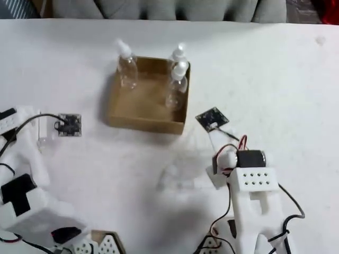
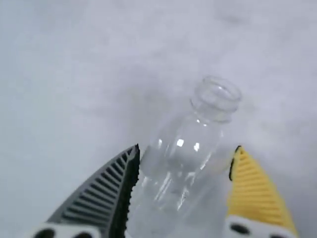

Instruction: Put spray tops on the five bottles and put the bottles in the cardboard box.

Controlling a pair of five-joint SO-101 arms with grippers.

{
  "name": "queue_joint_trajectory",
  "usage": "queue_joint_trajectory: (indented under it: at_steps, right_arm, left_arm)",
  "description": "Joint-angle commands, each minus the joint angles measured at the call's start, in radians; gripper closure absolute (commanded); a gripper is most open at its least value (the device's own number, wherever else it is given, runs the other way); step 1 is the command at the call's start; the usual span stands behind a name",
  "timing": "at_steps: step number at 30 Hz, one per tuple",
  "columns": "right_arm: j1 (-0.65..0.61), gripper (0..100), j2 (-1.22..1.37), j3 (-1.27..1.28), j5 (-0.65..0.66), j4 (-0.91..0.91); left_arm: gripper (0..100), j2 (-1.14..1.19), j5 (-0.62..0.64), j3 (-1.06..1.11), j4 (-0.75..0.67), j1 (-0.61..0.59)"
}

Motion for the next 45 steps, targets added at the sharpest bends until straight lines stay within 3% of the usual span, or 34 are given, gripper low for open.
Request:
queue_joint_trajectory:
  at_steps: [1,10,20,28,35,45]
  right_arm:
    - [-0.007,98.0,-0.021,0.003,0.008,-0.030]
    - [-0.004,98.0,-0.021,0.028,0.008,-0.051]
    - [0.002,98.1,-0.021,0.029,0.009,-0.051]
    - [0.002,98.1,-0.021,0.031,0.009,-0.051]
    - [0.025,98.1,-0.022,0.054,0.009,-0.074]
    - [0.311,98.1,-0.031,0.086,0.060,-0.093]
  left_arm:
    - [73,-0.002,0.087,-0.043,0.054,0.010]
    - [73,-0.008,0.411,-0.044,0.241,0.013]
    - [73,-0.008,1.096,-0.052,0.402,0.084]
    - [73,-0.013,1.629,-0.055,0.413,0.091]
    - [73,-0.088,1.794,-0.028,0.361,0.096]
    - [73,-0.374,1.904,0.219,0.213,0.159]
